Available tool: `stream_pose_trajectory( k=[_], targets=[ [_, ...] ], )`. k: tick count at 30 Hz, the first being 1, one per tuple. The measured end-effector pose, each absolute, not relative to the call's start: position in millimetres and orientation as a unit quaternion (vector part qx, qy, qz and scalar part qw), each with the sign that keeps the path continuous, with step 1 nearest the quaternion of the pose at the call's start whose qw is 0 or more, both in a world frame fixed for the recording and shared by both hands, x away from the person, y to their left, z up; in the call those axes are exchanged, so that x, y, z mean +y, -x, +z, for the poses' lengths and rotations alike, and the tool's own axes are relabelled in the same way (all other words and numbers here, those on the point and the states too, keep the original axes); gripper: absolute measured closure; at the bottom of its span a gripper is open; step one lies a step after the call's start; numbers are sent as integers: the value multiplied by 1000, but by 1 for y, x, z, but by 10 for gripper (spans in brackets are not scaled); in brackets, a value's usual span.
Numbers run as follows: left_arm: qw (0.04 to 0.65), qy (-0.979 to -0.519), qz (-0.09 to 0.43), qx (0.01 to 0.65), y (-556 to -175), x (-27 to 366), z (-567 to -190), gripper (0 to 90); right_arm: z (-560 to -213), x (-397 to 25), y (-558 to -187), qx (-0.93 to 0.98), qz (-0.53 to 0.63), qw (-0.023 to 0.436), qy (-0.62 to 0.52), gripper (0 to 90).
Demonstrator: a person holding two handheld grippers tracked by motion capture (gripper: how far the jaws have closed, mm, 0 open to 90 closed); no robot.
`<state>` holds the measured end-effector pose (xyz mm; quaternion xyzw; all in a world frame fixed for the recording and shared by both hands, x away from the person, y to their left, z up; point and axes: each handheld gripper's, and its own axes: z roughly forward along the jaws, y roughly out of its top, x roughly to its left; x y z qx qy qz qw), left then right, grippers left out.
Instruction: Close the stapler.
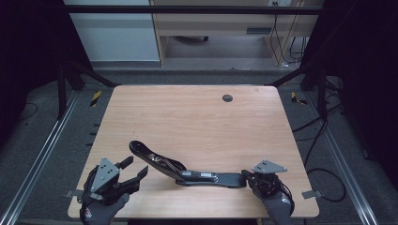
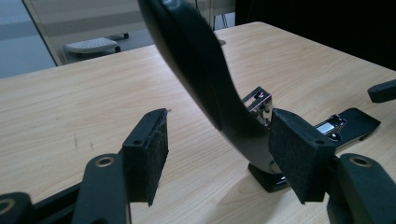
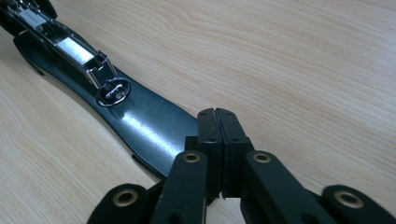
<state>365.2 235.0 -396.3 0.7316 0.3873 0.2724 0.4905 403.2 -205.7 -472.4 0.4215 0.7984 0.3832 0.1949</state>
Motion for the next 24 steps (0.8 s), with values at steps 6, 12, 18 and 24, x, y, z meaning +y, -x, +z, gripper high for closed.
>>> stream_pose_trajectory(
  k=[6,12,18,24],
  targets=[
    [492,-731,273,385,-368,228,-393,374,-474,-206,-401,806,378,188,-415,900],
    [490,-733,273,385,-373,226,-392,377,-476,-208,-398,804,377,187,-419,900],
    [488,-729,280,389,-376,224,-389,393,-477,-205,-397,807,374,186,-416,900],
    [484,-731,279,392,-383,221,-391,415,-477,-203,-396,811,379,179,-408,900]
  ],
)
